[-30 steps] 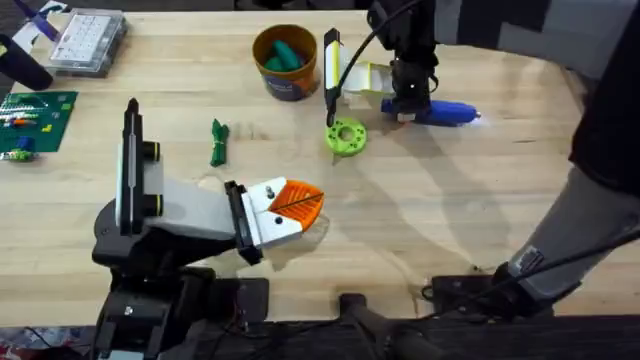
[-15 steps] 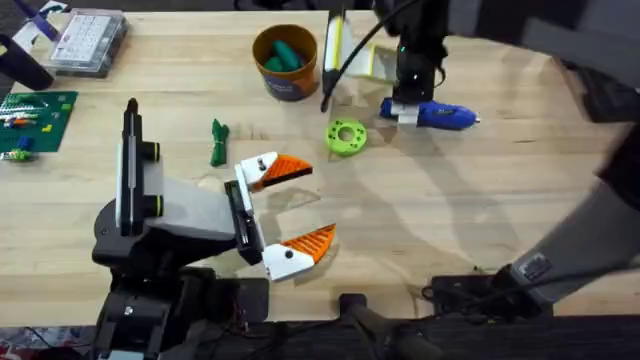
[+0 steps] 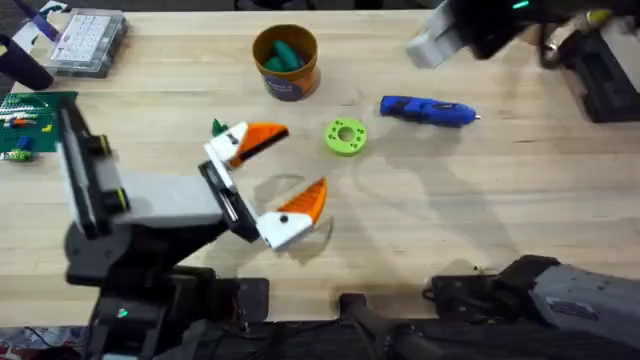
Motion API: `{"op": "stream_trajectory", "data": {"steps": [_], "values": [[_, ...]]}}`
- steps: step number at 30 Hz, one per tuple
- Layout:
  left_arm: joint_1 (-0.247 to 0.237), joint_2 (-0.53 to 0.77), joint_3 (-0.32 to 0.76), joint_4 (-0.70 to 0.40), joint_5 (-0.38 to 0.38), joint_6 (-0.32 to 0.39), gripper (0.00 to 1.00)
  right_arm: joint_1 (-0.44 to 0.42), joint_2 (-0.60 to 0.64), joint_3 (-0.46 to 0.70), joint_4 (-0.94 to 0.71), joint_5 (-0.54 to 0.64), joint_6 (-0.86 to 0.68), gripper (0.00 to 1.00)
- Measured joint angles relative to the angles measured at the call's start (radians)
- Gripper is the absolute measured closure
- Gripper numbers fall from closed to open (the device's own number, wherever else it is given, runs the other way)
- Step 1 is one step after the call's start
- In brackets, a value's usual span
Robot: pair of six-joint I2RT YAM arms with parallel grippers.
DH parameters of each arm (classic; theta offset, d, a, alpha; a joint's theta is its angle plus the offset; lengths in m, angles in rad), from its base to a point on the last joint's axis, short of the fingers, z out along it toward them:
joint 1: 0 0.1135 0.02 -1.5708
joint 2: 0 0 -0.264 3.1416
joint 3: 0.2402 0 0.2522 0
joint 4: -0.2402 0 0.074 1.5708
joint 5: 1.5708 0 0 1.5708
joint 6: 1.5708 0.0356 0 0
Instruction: Pick up the gripper from the table and insert it into the empty holder that is missing its gripper. Then pick up a screw, insert it into the mounting hole, and use the screwdriver to tighten it. Finally, clean up the table by picking up the vegetable and placing it into the bucket.
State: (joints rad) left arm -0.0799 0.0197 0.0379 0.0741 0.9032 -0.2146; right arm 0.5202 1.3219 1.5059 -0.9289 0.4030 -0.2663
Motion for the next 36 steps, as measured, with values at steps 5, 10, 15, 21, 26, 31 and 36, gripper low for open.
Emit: {"op": "stream_trajectory", "data": {"steps": [5, 10, 15, 21, 26, 31, 36], "values": [[0.0, 0.121, 0.165, -0.111, -0.103, 0.023, 0.015, 0.0, -0.14, 0.001, -0.035, 0.0, 0.193, 0.006], [0.0, 0.362, 0.419, -0.361, -0.208, 0.104, 0.014, 0.001, -0.232, 0.001, -0.11, 0.0, 0.339, 0.006], [0.0, 0.612, 0.676, -0.679, -0.324, 0.196, 0.014, 0.001, -0.289, -0.061, -0.154, 0.0, 0.434, 0.006], [0.0, 0.845, 0.92, -0.972, -0.498, 0.298, 0.014, 0.001, -0.339, -0.265, -0.155, 0.0, 0.505, 0.006], [0.0, 0.94, 0.992, -1.005, -0.607, 0.34, 0.015, 0.001, -0.342, -0.354, -0.158, -0.001, 0.528, 0.006], [0.03, 0.988, 0.994, -1.029, -0.763, 0.331, 0.014, 0.001, -0.343, -0.356, -0.155, 0.0, 0.534, 0.006], [0.107, 1.086, 0.994, -1.04, -0.837, 0.317, 0.014, 0.001, -0.343, -0.356, -0.154, 0.0, 0.536, 0.006]]}}
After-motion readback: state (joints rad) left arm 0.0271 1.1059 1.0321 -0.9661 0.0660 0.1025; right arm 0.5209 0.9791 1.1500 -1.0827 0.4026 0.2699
